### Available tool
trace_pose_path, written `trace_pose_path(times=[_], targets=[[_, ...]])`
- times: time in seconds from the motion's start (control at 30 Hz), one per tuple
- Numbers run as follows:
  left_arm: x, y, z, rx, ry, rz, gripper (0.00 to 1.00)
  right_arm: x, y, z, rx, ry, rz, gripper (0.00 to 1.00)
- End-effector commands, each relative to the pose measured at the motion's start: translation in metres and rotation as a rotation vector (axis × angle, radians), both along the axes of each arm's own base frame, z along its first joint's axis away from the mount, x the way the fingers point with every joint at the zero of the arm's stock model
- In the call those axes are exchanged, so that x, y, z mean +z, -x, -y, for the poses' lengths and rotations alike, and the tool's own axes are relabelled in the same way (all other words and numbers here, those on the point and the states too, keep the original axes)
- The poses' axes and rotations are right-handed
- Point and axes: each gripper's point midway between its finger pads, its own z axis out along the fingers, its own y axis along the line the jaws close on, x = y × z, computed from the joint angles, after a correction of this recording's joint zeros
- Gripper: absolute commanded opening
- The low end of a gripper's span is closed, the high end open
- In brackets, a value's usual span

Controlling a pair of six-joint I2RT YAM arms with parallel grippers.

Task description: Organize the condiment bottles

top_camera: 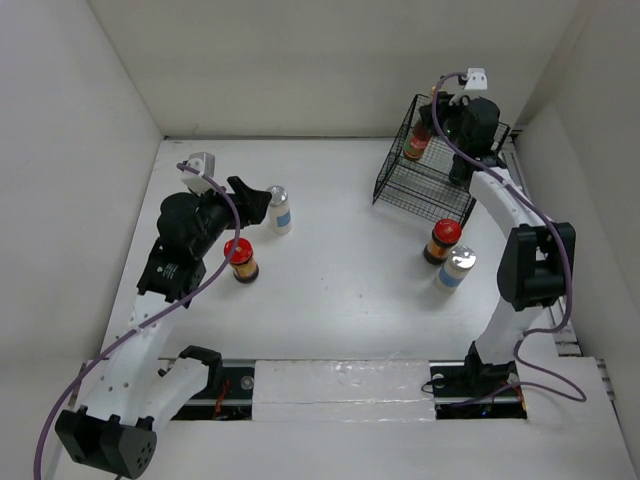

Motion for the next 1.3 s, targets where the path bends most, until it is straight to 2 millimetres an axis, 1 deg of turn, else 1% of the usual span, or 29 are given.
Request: trace_pose_path(times=[0.0, 0.07, 0.1, 0.17, 0.2, 0.27, 0.33, 0.43, 0.47, 0.53, 0.6, 0.63, 0.67, 0.7, 0.73, 0.77, 0.8, 0.83, 0.87, 0.9, 0.93, 1.0, 1.07, 1.1, 1.13, 1.17, 1.2, 1.23, 1.27], targets=[[0.012, -0.004, -0.001, 0.003, 0.012, 0.048, 0.67, 0.081, 0.001, 0.0, -0.022, -0.045, 0.275, 0.17], [0.012, -0.004, -0.001, 0.003, 0.012, 0.048, 0.67, 0.077, -0.002, -0.008, -0.032, -0.024, 0.277, 0.17], [0.012, -0.004, -0.001, 0.003, 0.012, 0.048, 0.67, 0.063, -0.006, -0.006, -0.045, -0.007, 0.254, 0.17], [0.012, -0.004, -0.001, 0.003, 0.012, 0.048, 0.67, 0.05, -0.006, -0.019, -0.04, 0.024, 0.247, 0.17], [0.012, -0.004, -0.001, 0.003, 0.012, 0.048, 0.67, 0.035, -0.007, -0.016, -0.053, 0.028, 0.216, 0.17], [0.012, -0.004, -0.001, 0.003, 0.012, 0.048, 0.67, 0.027, -0.005, -0.022, -0.043, 0.028, 0.213, 0.17], [0.012, -0.004, -0.001, 0.003, 0.012, 0.048, 0.67, 0.004, -0.005, -0.025, -0.044, 0.033, 0.174, 0.2], [0.012, -0.004, -0.001, 0.003, 0.012, 0.048, 0.67, -0.012, -0.003, -0.026, -0.056, 0.036, 0.147, 0.2], [0.012, -0.004, -0.001, 0.003, 0.012, 0.048, 0.67, -0.022, -0.005, -0.027, -0.056, 0.04, 0.129, 0.21], [0.012, -0.004, -0.001, 0.003, 0.012, 0.048, 0.67, -0.026, -0.004, -0.025, -0.065, 0.041, 0.124, 0.23], [0.012, -0.004, -0.001, 0.003, 0.012, 0.048, 0.67, -0.041, -0.001, -0.028, -0.064, 0.046, 0.096, 0.28], [0.012, -0.004, -0.001, 0.003, 0.012, 0.048, 0.67, -0.041, -0.001, -0.028, -0.064, 0.046, 0.096, 0.32], [0.012, -0.004, -0.001, 0.003, 0.012, 0.048, 0.67, -0.047, 0.0, -0.026, -0.073, 0.049, 0.082, 0.36], [0.012, -0.004, -0.001, 0.003, 0.012, 0.048, 0.67, -0.049, 0.003, -0.026, -0.073, 0.05, 0.077, 0.49], [0.012, -0.004, -0.001, 0.003, 0.012, 0.048, 0.67, -0.041, 0.005, -0.025, -0.073, 0.047, 0.091, 0.55], [0.012, -0.003, 0.0, -0.006, 0.013, 0.048, 0.67, -0.042, 0.007, -0.025, -0.073, 0.047, 0.088, 0.6], [0.012, -0.003, 0.0, -0.006, 0.013, 0.048, 0.67, -0.043, 0.01, -0.024, -0.073, 0.048, 0.085, 0.69], [0.012, -0.003, 0.0, -0.006, 0.013, 0.048, 0.67, -0.03, 0.014, -0.023, -0.074, 0.043, 0.108, 0.73], [0.012, -0.003, 0.0, -0.006, 0.013, 0.048, 0.67, -0.031, 0.017, -0.023, -0.073, 0.048, 0.086, 0.75], [0.012, -0.003, 0.0, -0.006, 0.013, 0.048, 0.67, -0.021, 0.02, -0.022, -0.073, 0.046, 0.095, 0.79], [0.012, -0.003, 0.0, -0.006, 0.013, 0.048, 0.67, -0.004, 0.028, -0.021, -0.074, 0.041, 0.116, 0.85], [0.015, -0.001, 0.0, -0.006, 0.015, 0.057, 0.67, 0.002, 0.039, -0.024, -0.064, 0.046, 0.094, 0.9], [0.018, 0.001, -0.001, -0.006, 0.018, 0.065, 0.67, 0.028, 0.053, -0.023, -0.051, 0.04, 0.121, 0.93], [0.018, 0.002, 0.001, -0.015, 0.019, 0.065, 0.67, 0.028, 0.06, -0.032, -0.017, 0.045, 0.103, 0.93], [0.018, 0.002, 0.001, -0.016, 0.019, 0.065, 0.67, 0.033, 0.066, -0.032, -0.008, 0.046, 0.102, 0.93], [0.02, 0.003, 0.0, -0.016, 0.021, 0.074, 0.67, 0.038, 0.076, -0.042, 0.028, 0.035, 0.104, 0.93], [0.021, 0.004, 0.001, -0.015, 0.029, 0.07, 0.67, 0.036, 0.083, -0.052, 0.07, 0.039, 0.087, 0.9], [0.023, 0.004, -0.002, 0.001, 0.03, 0.08, 0.67, 0.032, 0.096, -0.082, 0.186, 0.043, 0.076, 0.88], [0.023, 0.003, -0.004, 0.014, 0.029, 0.08, 0.67, 0.025, 0.106, -0.102, 0.268, 0.046, 0.065, 0.79]])
